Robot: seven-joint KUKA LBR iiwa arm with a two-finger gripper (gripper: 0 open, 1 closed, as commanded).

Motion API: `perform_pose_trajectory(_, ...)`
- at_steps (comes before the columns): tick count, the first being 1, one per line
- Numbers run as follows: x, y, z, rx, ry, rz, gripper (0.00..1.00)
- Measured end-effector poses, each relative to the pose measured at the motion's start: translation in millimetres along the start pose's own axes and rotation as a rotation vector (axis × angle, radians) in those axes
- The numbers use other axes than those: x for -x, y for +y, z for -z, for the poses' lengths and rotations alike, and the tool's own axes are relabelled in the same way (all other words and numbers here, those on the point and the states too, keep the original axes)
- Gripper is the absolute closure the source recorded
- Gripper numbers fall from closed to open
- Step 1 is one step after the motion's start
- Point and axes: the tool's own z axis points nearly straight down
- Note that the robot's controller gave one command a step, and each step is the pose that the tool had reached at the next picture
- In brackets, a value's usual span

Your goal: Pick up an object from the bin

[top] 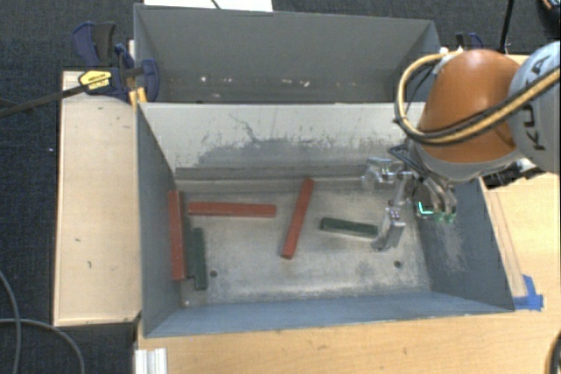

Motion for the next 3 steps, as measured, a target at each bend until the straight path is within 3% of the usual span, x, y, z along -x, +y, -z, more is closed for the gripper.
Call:
perform_pose_trajectory(1,34.1,-13,-105,0.000,-0.001,0.148,0.00)
perform_pose_trajectory(2,35.2,-12,-100,-0.001,-0.006,0.149,1.00)
perform_pose_trajectory(3,18.2,-51,-36,-0.004,-0.012,0.297,1.00)
